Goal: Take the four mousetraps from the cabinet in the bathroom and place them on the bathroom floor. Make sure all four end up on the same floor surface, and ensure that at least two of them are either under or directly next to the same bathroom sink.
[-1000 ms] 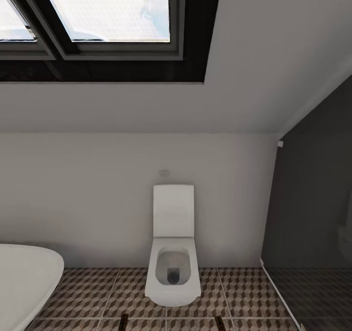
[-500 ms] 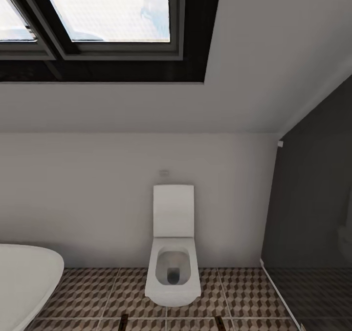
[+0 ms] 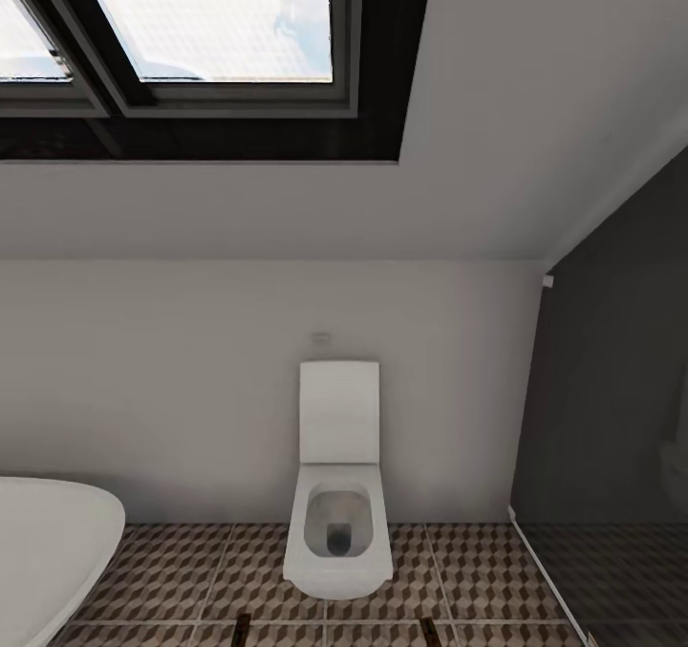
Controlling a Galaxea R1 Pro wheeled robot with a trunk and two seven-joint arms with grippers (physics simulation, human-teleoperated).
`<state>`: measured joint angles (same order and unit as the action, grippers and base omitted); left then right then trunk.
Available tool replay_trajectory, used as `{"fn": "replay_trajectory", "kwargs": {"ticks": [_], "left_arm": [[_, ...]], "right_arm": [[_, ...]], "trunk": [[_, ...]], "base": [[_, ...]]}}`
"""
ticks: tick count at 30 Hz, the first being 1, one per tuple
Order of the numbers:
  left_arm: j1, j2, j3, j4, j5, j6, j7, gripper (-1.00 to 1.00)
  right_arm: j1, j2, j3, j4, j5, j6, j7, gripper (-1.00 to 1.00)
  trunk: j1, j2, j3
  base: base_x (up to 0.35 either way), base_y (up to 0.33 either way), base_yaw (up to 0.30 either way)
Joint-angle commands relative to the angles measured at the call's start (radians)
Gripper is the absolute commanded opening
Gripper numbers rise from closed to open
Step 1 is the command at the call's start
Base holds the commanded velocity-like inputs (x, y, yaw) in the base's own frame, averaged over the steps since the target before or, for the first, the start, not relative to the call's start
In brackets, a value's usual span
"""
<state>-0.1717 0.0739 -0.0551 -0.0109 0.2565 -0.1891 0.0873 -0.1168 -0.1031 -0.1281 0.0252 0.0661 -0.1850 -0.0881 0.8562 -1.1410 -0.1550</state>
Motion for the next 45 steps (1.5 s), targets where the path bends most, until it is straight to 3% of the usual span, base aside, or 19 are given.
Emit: {"fn": "replay_trajectory", "kwargs": {"ticks": [1, 7, 14, 45], "left_arm": [[-0.001, 0.000, -0.006, 0.001, 0.008, -0.003, 0.002, 1.00], [-0.001, -0.001, -0.005, 0.001, 0.011, -0.003, 0.002, 1.00], [-0.001, 0.000, -0.006, 0.001, 0.010, -0.004, 0.002, 1.00], [-0.001, 0.000, -0.004, 0.000, 0.009, -0.004, 0.002, 1.00]], "right_arm": [[-0.001, 0.003, -0.008, 0.002, 0.008, -0.005, -0.002, 1.00], [-0.001, 0.029, -0.007, 0.001, 0.009, -0.006, -0.002, 1.00], [-0.001, 0.038, -0.008, 0.001, 0.006, -0.005, -0.002, 1.00], [-0.001, 0.040, -0.006, 0.001, 0.009, -0.006, -0.002, 1.00]], "trunk": [[0.000, -0.001, -0.001], [0.000, -0.001, -0.001], [0.000, -0.001, -0.001], [0.000, -0.001, -0.001]], "base": [[0.000, 0.000, 0.000], [0.000, 0.000, 0.000], [0.000, 0.000, 0.000], [0.000, 0.000, 0.000]]}}
